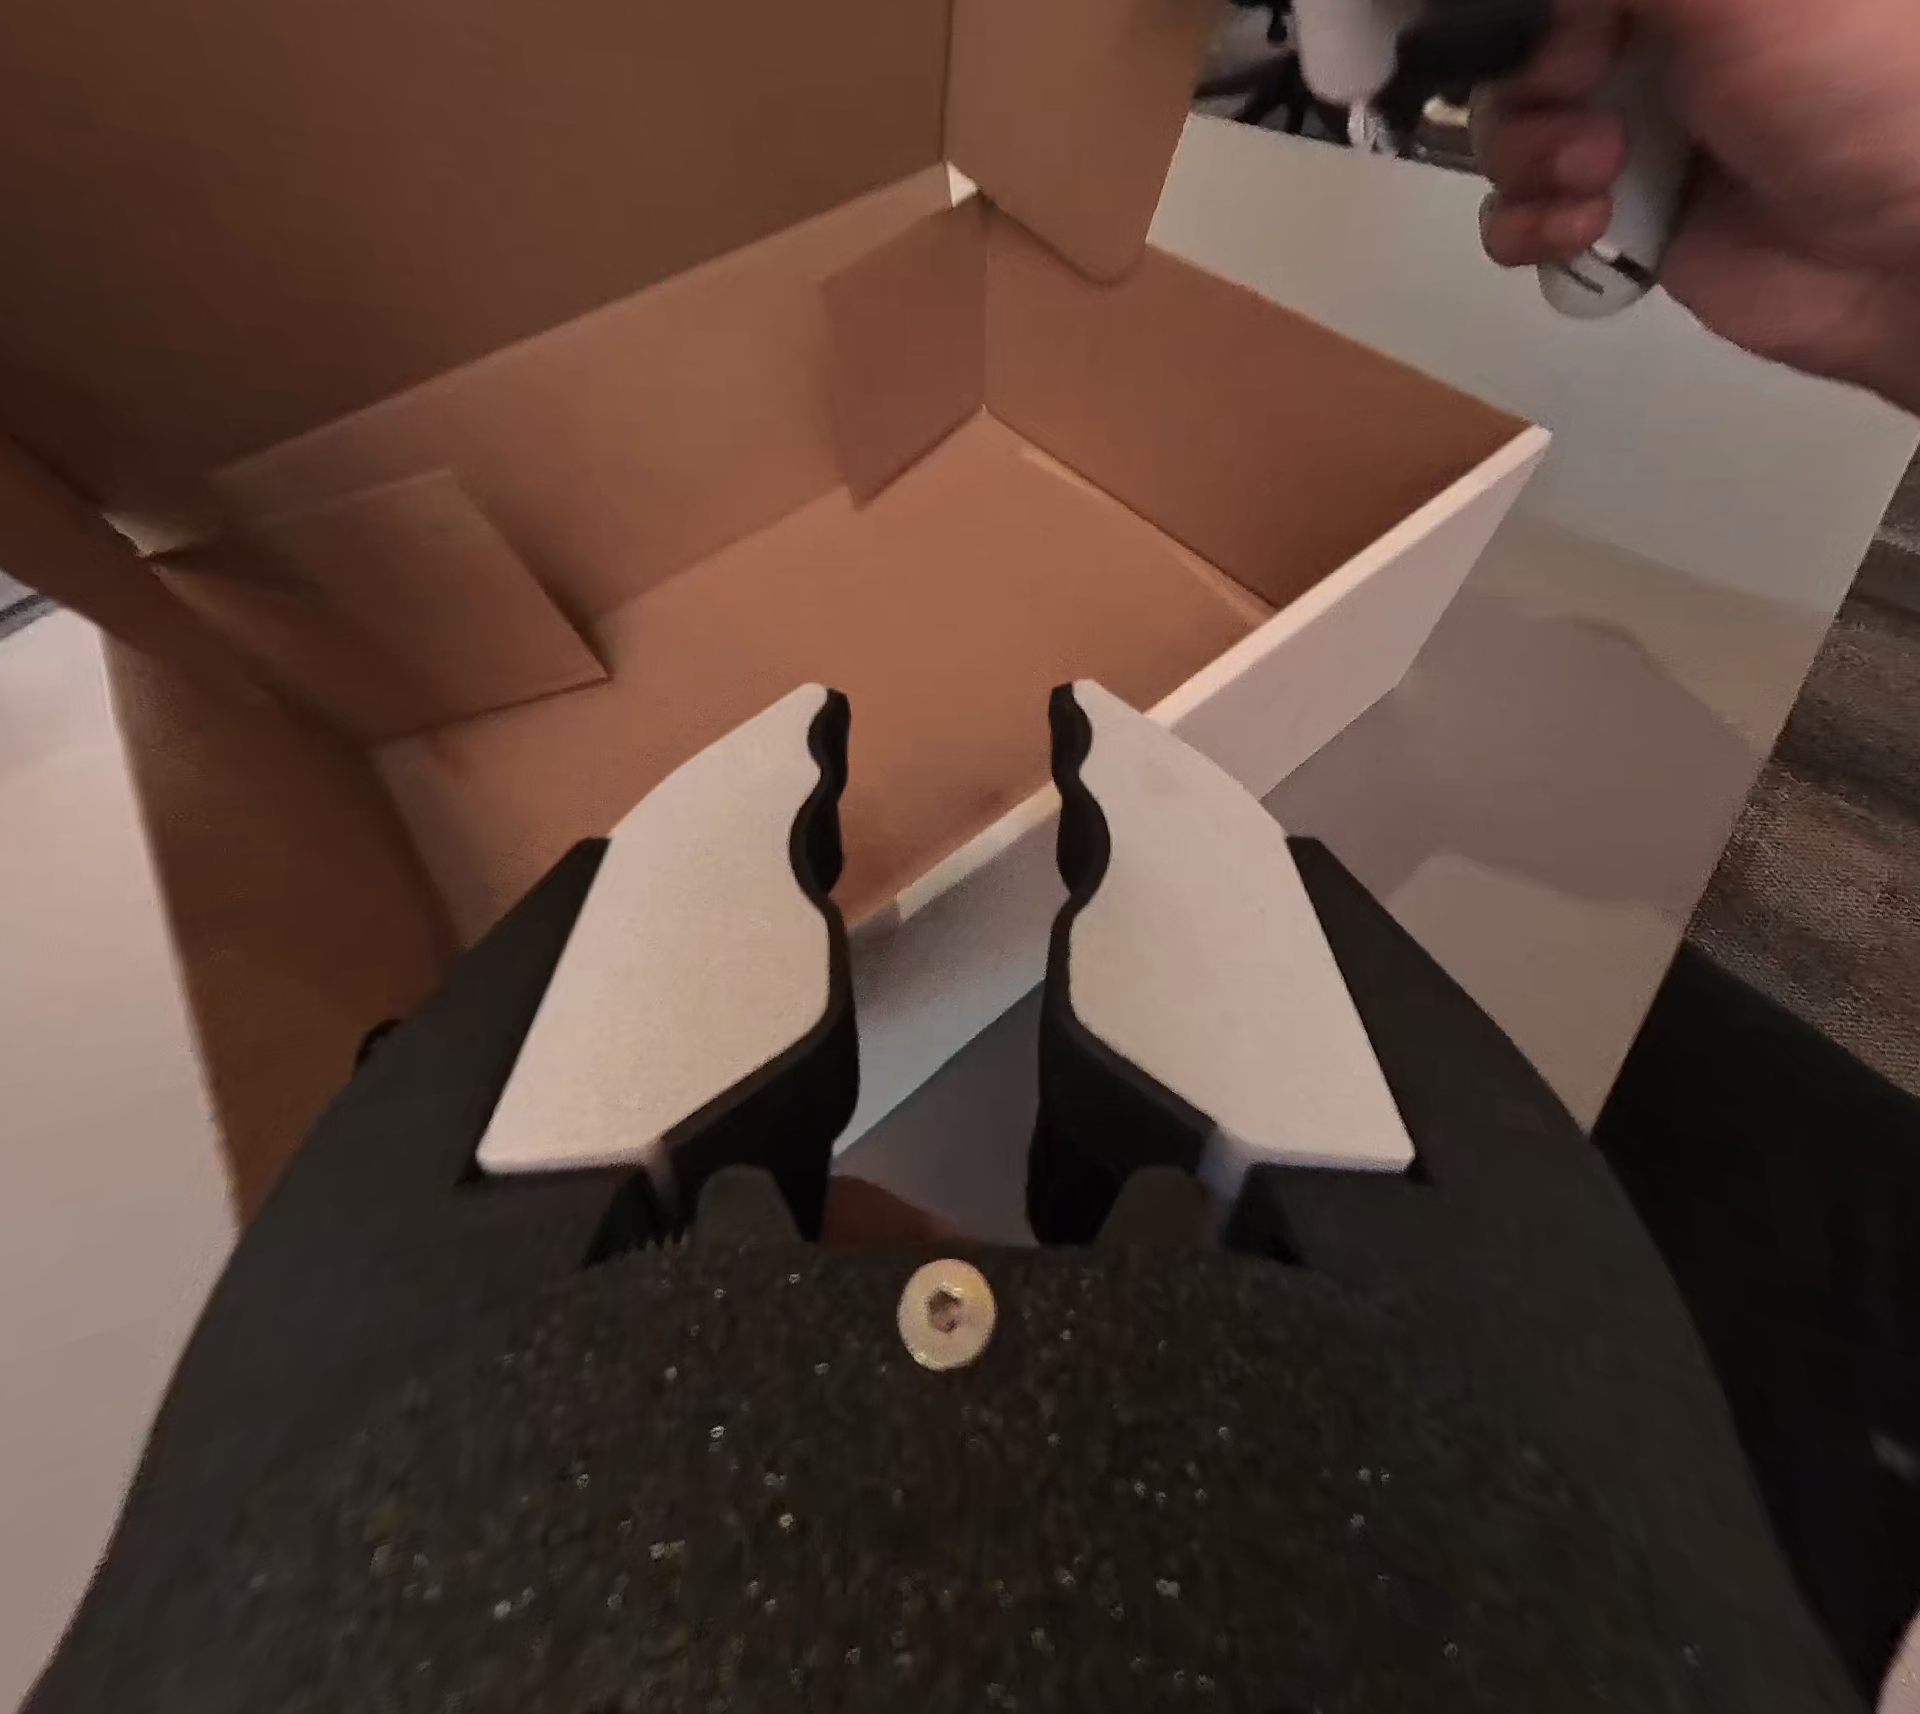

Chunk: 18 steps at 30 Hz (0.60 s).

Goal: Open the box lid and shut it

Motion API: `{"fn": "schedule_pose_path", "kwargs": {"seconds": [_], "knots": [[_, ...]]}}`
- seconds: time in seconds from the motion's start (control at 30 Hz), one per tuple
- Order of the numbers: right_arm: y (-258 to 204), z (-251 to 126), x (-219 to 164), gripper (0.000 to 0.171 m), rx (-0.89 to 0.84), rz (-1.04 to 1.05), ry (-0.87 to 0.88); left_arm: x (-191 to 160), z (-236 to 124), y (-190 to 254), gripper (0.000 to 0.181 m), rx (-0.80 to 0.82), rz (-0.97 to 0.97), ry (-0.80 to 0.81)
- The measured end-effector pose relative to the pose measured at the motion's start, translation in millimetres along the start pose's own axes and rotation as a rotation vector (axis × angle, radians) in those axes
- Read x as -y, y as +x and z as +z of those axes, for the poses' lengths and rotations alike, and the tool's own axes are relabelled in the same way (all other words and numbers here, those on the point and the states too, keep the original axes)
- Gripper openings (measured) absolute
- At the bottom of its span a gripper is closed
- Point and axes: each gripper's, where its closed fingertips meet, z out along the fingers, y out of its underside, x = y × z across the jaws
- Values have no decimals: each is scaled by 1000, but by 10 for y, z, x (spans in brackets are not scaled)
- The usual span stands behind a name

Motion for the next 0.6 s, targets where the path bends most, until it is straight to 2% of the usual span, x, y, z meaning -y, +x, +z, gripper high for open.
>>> {"fn": "schedule_pose_path", "kwargs": {"seconds": [0.07, 0.6], "knots": [[-7, 75, 25, 22, -19, -25, -17, -26, 51, 37, 32, 0, 11, -8], [49, 687, 426, 6, -27, -70, -82, -107, 95, 200, 29, -14, 75, -45]]}}
